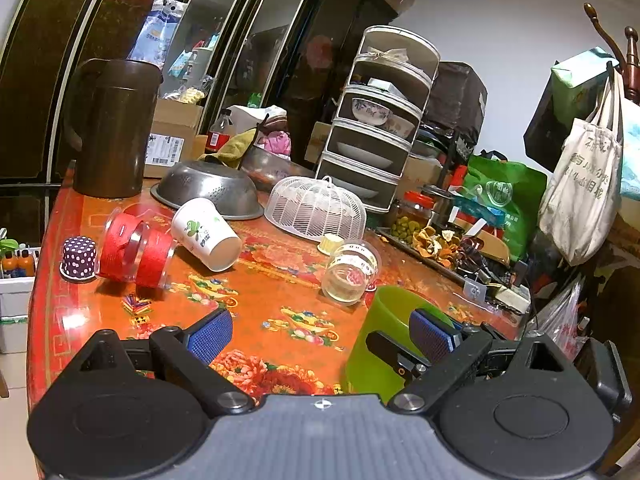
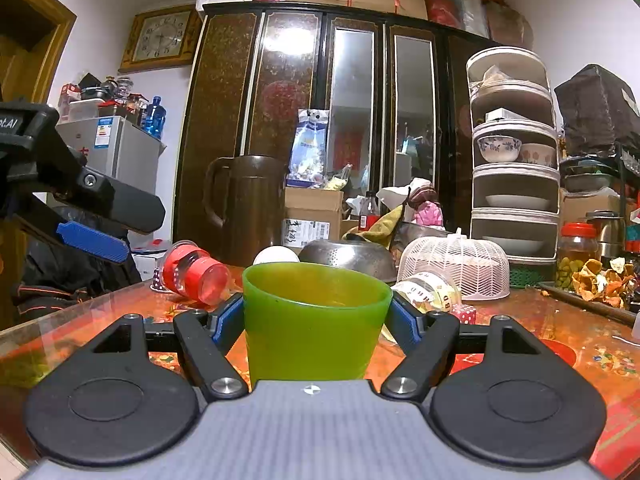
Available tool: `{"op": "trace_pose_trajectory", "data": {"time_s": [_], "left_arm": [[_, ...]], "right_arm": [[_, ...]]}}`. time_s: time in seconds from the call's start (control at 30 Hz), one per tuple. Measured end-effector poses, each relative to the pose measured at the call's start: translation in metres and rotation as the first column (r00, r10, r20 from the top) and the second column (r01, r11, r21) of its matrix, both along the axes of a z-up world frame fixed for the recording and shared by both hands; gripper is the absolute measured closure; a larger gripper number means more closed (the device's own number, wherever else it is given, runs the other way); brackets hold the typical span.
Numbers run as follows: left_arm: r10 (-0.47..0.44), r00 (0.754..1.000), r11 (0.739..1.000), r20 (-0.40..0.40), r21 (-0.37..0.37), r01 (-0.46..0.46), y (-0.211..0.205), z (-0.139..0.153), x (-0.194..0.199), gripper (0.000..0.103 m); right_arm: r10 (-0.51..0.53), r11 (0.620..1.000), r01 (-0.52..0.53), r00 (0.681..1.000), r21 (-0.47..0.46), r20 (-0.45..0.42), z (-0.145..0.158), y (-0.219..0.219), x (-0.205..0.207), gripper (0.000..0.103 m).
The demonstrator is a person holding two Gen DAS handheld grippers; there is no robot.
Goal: Flip cup upright
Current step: 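Lower the upright green cup onto the tablecloth with the right tool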
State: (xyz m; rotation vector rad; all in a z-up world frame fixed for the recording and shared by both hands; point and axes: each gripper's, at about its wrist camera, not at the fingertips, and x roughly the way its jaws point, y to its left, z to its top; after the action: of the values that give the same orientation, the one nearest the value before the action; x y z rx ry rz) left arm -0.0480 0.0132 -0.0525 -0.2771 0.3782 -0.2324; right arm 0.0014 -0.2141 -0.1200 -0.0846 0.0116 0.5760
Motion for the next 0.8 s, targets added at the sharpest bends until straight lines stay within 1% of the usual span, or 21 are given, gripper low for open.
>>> {"op": "trace_pose_trajectory", "data": {"time_s": [0.2,0.53,0.8], "left_arm": [[0.015,1.000,1.000,-0.005,0.015,-0.015,-0.0012,-0.0003,-0.0011,0.006],[0.030,0.999,0.999,-0.015,0.022,-0.029,0.0001,-0.0027,-0.0031,0.006],[0.048,0.999,0.999,-0.023,0.024,-0.047,0.0035,-0.0032,-0.0049,0.006]], "right_arm": [[0.005,1.000,-0.005,1.000,0.006,-0.026,0.0006,-0.0006,0.0007,0.028],[0.008,0.999,-0.007,1.000,0.031,-0.028,-0.0012,-0.0033,0.0002,0.027],[0.014,1.000,-0.013,0.999,0.027,-0.044,-0.0015,-0.0008,-0.0013,0.025]]}}
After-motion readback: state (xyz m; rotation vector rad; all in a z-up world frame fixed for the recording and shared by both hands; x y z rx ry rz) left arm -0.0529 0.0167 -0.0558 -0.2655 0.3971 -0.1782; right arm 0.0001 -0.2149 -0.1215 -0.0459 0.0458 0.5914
